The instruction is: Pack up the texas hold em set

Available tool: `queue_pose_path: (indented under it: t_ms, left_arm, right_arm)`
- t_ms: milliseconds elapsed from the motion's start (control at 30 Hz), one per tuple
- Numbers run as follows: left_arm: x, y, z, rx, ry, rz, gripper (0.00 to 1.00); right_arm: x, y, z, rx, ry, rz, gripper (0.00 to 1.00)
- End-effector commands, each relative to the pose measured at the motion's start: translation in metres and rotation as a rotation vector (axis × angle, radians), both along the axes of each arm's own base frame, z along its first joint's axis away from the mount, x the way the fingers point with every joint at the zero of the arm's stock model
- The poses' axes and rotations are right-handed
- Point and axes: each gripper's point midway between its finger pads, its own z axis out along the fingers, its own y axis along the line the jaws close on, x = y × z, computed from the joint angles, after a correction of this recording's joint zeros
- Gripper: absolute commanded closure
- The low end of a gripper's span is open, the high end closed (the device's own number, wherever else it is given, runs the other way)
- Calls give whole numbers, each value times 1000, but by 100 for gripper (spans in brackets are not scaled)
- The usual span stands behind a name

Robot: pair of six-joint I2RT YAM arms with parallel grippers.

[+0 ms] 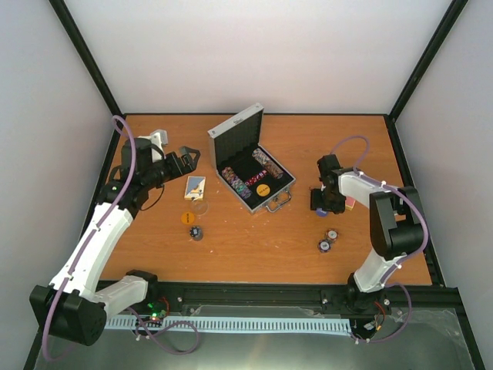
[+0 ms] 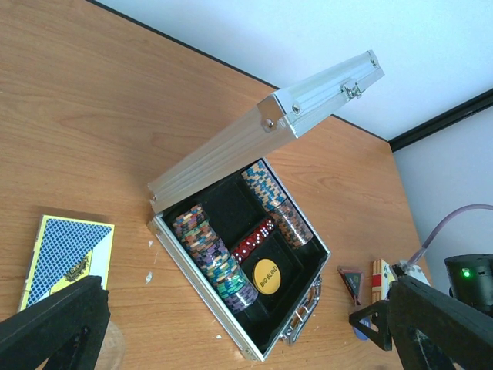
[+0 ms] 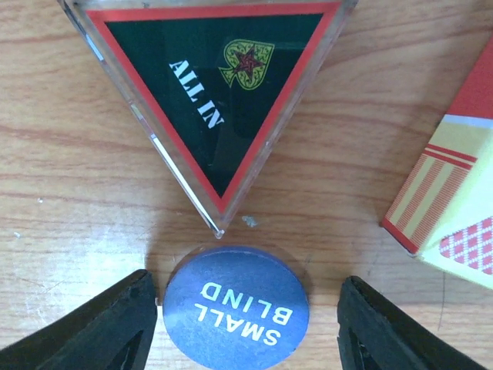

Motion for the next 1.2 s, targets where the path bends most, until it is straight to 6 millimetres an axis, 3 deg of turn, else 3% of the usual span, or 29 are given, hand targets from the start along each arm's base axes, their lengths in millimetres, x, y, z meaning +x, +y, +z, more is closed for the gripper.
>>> queue_pose_path:
  t_ms: [0,433,967,1167]
  left_arm:
    - [1,-2,9,-28,-29,-5,0]
    - [3,-4,11,-45,-41,-4,0]
    - [-4,-1,11,-50,-49,5,0]
    - [-5,-1,16,-55,-55,3,0]
  right_arm:
    - [-22,-6,-16,-28,72,6,36]
    - [-26,16,-18,-6,91,58,38]
    - [-31,11,-23,-72,114,62,46]
    - [-23,20,-13,-36,86,77,47]
